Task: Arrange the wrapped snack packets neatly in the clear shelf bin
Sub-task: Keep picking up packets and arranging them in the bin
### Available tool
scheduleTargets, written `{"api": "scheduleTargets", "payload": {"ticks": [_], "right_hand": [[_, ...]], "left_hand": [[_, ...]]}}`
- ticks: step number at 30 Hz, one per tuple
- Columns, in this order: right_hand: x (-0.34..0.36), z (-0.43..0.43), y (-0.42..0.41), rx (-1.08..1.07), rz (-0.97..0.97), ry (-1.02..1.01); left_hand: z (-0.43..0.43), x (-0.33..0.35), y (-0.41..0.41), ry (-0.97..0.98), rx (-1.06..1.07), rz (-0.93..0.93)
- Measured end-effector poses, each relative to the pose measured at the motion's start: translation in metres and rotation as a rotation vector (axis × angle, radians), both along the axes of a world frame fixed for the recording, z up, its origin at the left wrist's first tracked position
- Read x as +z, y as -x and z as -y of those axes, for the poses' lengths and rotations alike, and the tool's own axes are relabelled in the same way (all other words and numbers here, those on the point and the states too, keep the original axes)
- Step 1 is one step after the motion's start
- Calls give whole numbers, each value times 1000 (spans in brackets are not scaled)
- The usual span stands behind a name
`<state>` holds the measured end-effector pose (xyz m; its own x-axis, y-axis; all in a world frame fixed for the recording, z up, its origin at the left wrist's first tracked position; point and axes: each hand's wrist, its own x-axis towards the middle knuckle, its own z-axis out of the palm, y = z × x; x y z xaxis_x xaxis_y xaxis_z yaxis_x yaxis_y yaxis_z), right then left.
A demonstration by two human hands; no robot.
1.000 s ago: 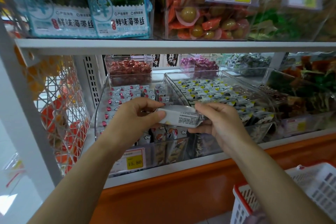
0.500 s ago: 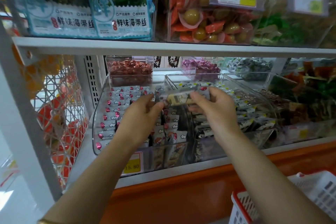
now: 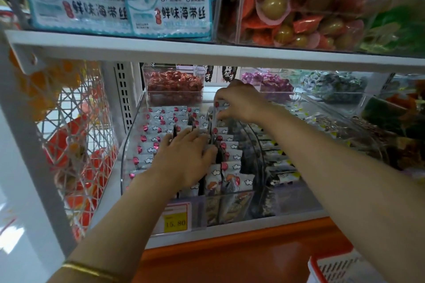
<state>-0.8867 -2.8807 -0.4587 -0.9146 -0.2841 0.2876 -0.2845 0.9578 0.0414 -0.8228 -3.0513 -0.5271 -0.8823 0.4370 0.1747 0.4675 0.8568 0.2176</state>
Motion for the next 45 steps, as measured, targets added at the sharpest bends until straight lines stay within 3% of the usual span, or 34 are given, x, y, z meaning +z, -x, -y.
{"api": "scheduleTargets", "payload": {"ticks": [6,9,11,15,23,26,31,37,41,45], "right_hand": [[-7,16,19,-63,281,-344],[-4,19,25,-32,381,-328],[3,17,28,27,349,-228],[7,12,37,-9,88,-52],[-11,26,40,-139,72,-284],[-9,24,33,-129,50,-253],[8,13,17,-123,-80,66],[0,-5,-50,-124,-390,639],[-15,-9,-110,-90,-282,1260],[-20,-11,-151,-49,-122,1624]], "left_hand": [[1,0,1,-60,-10,30],[3,2,2,-76,-20,53],[3,3,2,-85,-34,63],[4,6,1,-131,-50,58],[2,9,-3,-151,-42,32],[2,10,-4,-171,-49,15],[6,12,-5,-248,-45,0],[5,25,-18,-503,1,-94],[5,34,-40,-721,12,-57],[4,37,-59,-897,-35,184]]}}
